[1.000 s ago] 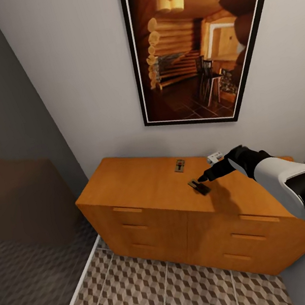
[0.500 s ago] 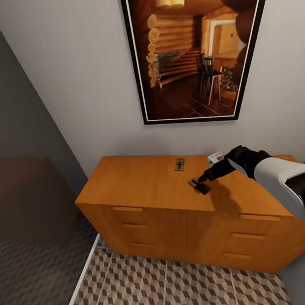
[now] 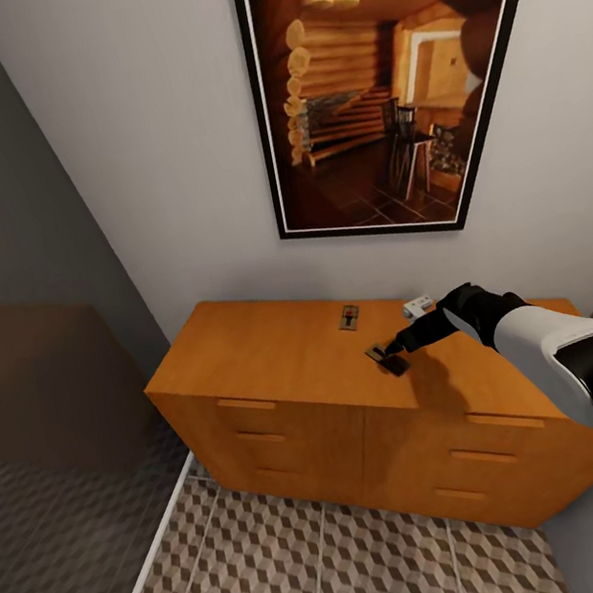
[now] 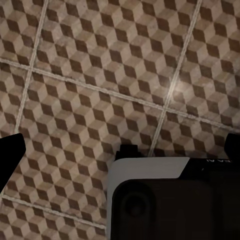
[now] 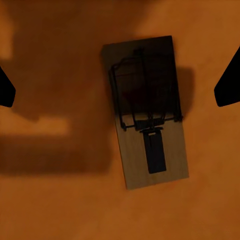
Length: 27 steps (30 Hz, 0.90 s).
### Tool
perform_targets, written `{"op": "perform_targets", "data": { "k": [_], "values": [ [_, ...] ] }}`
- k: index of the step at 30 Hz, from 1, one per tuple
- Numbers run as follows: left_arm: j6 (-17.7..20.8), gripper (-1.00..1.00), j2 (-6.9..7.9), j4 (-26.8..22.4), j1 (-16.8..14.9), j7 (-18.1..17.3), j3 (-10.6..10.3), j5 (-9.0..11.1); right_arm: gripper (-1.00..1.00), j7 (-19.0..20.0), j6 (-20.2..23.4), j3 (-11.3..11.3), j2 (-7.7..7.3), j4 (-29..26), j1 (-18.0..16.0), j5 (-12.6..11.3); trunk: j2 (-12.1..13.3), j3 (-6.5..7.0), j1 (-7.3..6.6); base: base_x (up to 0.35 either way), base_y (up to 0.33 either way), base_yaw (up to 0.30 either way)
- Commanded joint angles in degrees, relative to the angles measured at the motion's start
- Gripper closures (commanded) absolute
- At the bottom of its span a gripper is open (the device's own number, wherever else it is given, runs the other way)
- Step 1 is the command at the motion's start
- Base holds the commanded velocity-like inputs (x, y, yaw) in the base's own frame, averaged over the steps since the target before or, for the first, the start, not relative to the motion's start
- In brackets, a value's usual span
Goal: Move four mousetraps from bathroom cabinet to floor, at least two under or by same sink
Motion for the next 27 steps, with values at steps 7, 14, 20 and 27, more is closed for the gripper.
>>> {"op": "perform_targets", "data": {
  "k": [7,14,20,27],
  "values": [
    [-0.4,-1.0,-0.04,0.2,-0.1,0.1,-0.5,0.2,-1.0,0.4,0.2,-0.1,-0.02,-0.1,0.0,0.6,-0.1,-0.49,0.03,0.0,0.0,0.0],
    [-0.4,-1.0,-0.04,0.2,-0.1,0.1,-0.5,0.2,-1.0,0.4,0.2,-0.1,-0.02,-0.1,0.0,0.6,-0.1,-0.56,0.03,0.0,0.0,0.0],
    [-0.4,-1.0,-0.04,0.2,-0.1,0.1,-0.5,0.3,-1.0,0.4,0.2,-0.1,0.0,-0.1,0.0,0.6,-0.1,-0.57,0.03,0.0,0.0,0.0],
    [-0.4,-1.0,-0.04,0.2,-0.1,0.1,-0.5,0.2,-1.0,0.4,0.2,-0.1,0.02,-0.1,0.0,0.6,-0.1,-0.75,0.03,0.0,0.0,0.0]
  ]
}}
